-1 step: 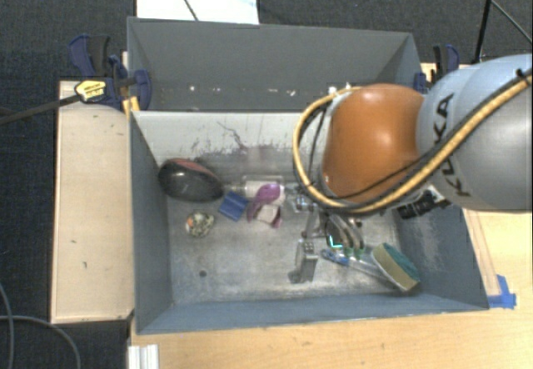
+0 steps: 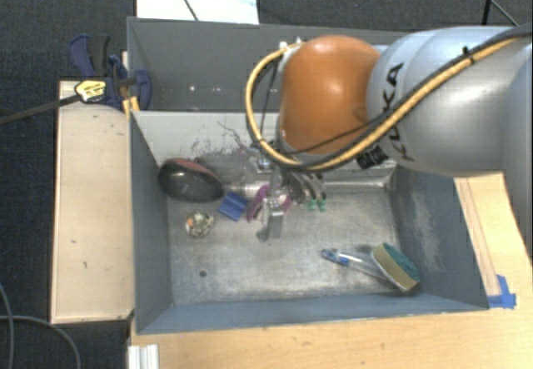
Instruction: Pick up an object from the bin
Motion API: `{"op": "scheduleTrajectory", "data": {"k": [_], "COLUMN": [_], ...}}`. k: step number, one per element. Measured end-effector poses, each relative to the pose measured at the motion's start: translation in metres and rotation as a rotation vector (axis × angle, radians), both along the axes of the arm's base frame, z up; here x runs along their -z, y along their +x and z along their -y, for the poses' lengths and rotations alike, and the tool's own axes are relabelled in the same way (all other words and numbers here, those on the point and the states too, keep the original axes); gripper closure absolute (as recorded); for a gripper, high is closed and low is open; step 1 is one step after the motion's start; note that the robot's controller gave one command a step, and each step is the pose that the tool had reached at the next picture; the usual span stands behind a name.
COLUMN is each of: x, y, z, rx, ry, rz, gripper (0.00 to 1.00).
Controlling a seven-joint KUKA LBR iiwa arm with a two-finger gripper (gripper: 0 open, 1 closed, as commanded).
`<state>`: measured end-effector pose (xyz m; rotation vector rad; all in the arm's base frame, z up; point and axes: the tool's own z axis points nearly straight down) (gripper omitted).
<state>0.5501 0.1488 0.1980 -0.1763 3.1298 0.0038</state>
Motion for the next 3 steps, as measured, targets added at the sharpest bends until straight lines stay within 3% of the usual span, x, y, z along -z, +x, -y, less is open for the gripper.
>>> {"op": "scheduleTrajectory", "data": {"k": [1,2,3], "x": [0.106,0.126,0.124], "y": [0.026,0.034,0.035], "z": [0.014,0.008,0.008], "rx": [-0.046,0.046,0.05], "ry": [-0.004,0.001,0.002], "rz": [-0.01,0.001,0.004], "gripper": [0.0,0.0,1.0]}}
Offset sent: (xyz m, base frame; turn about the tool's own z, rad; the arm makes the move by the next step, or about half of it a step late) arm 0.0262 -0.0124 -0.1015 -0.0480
